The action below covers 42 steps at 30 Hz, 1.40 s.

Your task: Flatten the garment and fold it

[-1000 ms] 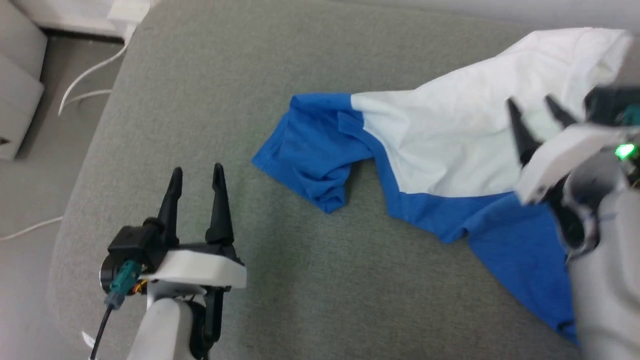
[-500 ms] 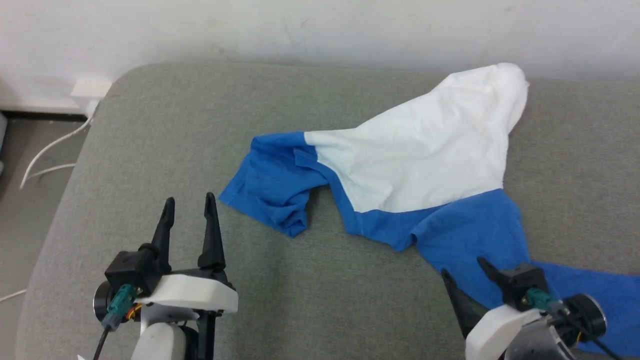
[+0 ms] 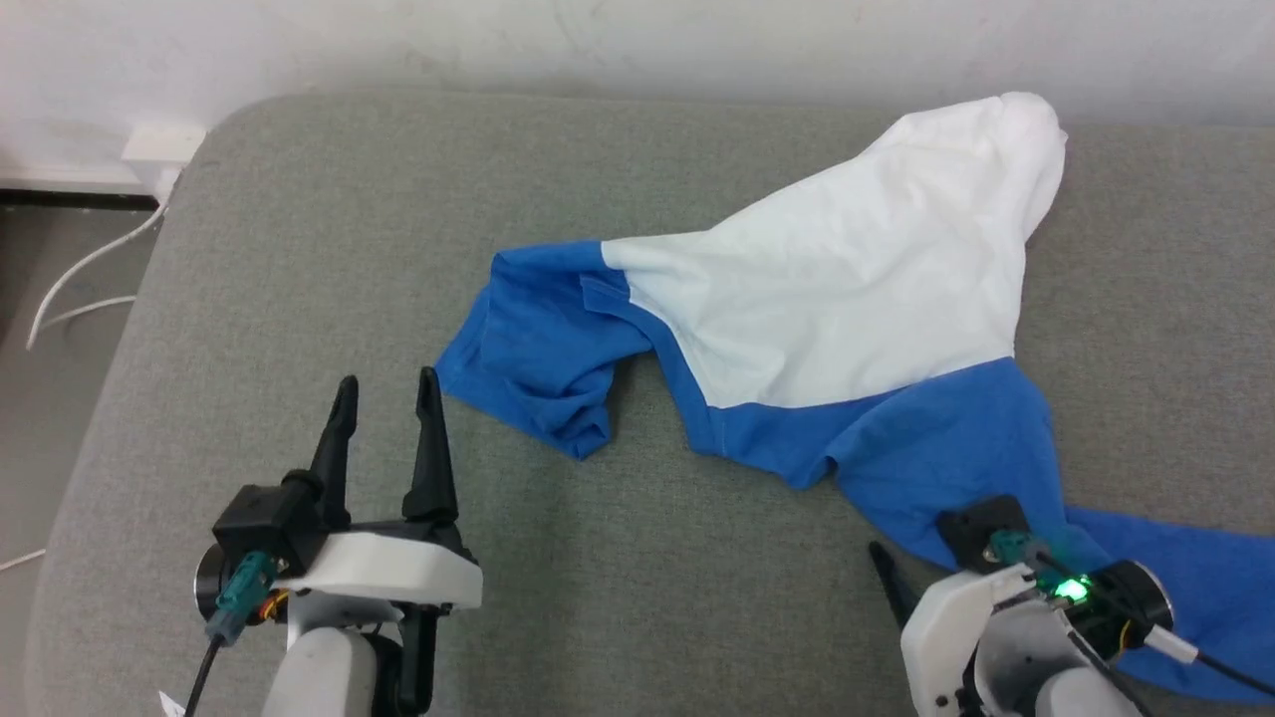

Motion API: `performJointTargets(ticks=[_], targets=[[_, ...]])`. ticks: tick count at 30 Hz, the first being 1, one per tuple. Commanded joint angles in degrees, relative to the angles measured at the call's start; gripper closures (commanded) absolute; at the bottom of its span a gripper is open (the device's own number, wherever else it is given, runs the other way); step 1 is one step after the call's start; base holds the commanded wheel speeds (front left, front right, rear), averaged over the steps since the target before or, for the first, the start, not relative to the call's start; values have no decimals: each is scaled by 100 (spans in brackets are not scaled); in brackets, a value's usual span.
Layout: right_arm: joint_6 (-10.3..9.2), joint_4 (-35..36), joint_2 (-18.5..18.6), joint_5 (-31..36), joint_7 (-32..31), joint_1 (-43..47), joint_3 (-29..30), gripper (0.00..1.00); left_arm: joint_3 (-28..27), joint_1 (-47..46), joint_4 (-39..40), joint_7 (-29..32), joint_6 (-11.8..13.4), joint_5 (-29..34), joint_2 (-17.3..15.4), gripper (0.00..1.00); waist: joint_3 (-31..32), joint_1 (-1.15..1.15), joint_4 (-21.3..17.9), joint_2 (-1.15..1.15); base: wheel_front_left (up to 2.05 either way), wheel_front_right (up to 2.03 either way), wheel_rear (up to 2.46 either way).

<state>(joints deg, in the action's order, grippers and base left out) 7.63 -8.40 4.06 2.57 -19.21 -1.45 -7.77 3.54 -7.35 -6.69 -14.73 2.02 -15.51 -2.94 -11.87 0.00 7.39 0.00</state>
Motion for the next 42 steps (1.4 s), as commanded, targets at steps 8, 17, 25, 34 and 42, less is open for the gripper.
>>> performJointTargets(ticks=[8,17,25,34,42], targets=[[-14,-190,-56,167,-149,-122,816,100,-8,-110,-63,-27,-3,-78,6,0,-67,0,38,0,0,0,0],[-14,504,19,266,121,-374,2733,100,-42,-99,-80,-27,-31,-75,6,0,15,0,-62,0,0,0,0],[-14,-205,769,12,71,-1460,3762,100,-51,-212,-67,-27,-102,-19,6,0,-253,0,-138,0,0,0,0],[-14,-1479,818,-231,522,-2209,3623,0,15,-346,-154,-27,-161,27,6,0,-360,0,-143,0,0,0,0],[-14,-738,317,-549,1009,-1271,3271,0,104,-159,-334,-27,-212,28,6,0,200,0,-229,0,0,0,0]])
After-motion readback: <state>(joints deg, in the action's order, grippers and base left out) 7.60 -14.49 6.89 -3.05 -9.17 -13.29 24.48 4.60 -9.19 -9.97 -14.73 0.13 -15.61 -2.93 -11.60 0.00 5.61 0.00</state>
